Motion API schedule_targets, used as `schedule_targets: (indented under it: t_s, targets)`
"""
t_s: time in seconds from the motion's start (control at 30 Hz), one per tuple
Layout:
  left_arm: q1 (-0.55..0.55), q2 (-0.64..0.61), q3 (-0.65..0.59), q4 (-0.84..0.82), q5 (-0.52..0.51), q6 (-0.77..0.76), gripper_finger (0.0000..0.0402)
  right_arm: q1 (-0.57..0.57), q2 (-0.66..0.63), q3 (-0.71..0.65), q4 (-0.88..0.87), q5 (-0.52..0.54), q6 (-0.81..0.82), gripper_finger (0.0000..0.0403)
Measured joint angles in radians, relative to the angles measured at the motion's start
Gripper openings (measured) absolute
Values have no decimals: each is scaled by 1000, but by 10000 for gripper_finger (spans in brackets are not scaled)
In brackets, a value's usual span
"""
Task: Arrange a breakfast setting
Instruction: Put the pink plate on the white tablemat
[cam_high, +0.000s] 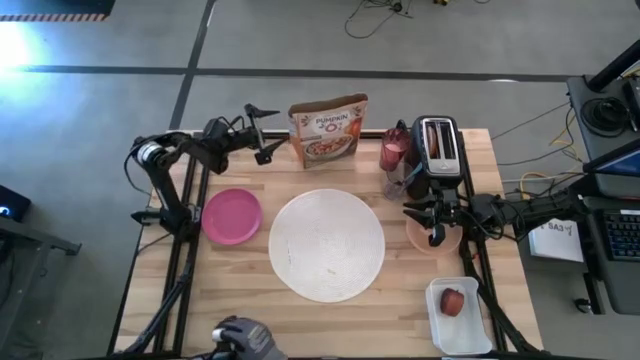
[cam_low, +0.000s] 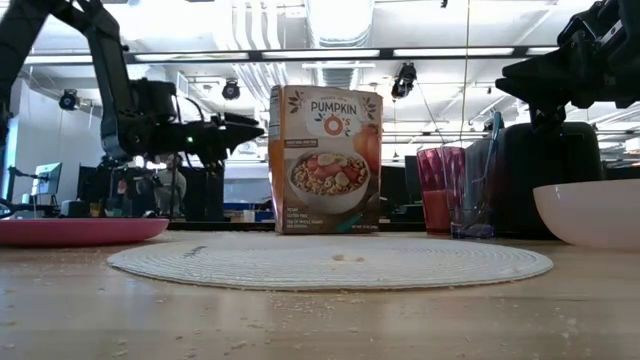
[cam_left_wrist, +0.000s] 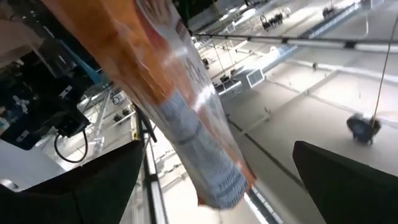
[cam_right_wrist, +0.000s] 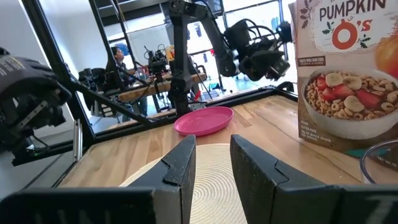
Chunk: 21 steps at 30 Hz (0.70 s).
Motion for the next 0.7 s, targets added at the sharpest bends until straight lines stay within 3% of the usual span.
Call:
schedule_targets:
  t_s: [0.2, 0.37, 0.57, 0.7]
  targets:
    - [3, -92, -5, 0, 37, 212, 400, 0, 0, 0, 0, 0, 0, 91]
    - [3, -163, 23, 0, 126, 578, 400, 0, 0, 0, 0, 0, 0, 91]
    - [2, -232, 89, 0, 349, 1010, 400, 0, 0, 0, 0, 0, 0, 91]
    - [-11, -244, 163, 0, 488, 1218, 400, 0, 0, 0, 0, 0, 0, 91]
